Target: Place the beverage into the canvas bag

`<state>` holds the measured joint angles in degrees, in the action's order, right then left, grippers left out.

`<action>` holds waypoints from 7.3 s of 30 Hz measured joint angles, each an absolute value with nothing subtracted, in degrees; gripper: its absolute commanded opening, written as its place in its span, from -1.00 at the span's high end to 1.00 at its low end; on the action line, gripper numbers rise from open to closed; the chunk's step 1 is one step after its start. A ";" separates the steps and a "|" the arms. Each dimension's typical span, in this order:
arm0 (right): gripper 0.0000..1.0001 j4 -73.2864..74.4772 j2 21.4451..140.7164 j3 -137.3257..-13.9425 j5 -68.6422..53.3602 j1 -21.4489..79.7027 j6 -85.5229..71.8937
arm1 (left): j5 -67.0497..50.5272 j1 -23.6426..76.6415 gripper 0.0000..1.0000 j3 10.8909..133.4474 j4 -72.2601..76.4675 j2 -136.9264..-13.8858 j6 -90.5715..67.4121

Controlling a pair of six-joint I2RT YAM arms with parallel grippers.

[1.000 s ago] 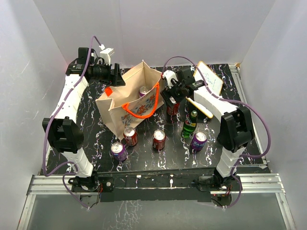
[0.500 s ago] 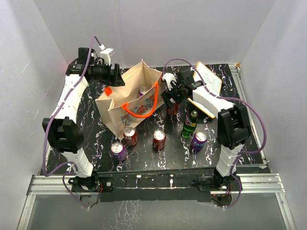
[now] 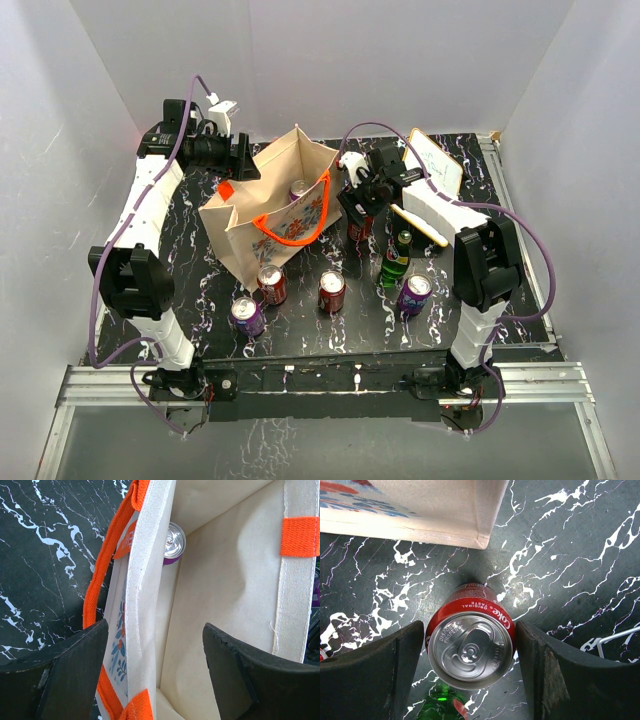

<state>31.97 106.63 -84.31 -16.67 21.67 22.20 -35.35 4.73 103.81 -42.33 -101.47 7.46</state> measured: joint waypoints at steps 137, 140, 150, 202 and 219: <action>0.84 37.85 116.27 -115.22 -18.50 35.64 16.88 | -47.42 18.24 1.00 82.13 -51.83 -84.14 25.50; 0.85 38.35 117.25 -116.03 -18.24 35.77 18.33 | -47.37 18.24 1.00 82.08 -51.70 -84.12 25.50; 0.84 39.31 119.92 -119.59 -18.15 36.82 19.64 | -47.42 18.24 1.00 81.71 -51.46 -84.12 25.54; 0.84 44.88 126.02 -119.79 -20.86 32.86 28.82 | -49.84 16.19 1.00 82.00 -49.91 -85.25 28.58; 0.84 47.00 127.98 -122.56 -17.54 32.18 30.00 | -50.17 16.16 1.00 83.09 -49.76 -86.04 29.87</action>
<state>47.00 127.98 -122.56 -17.54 32.18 30.00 -50.17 16.16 83.09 -49.76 -86.04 29.87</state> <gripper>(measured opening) 0.679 0.104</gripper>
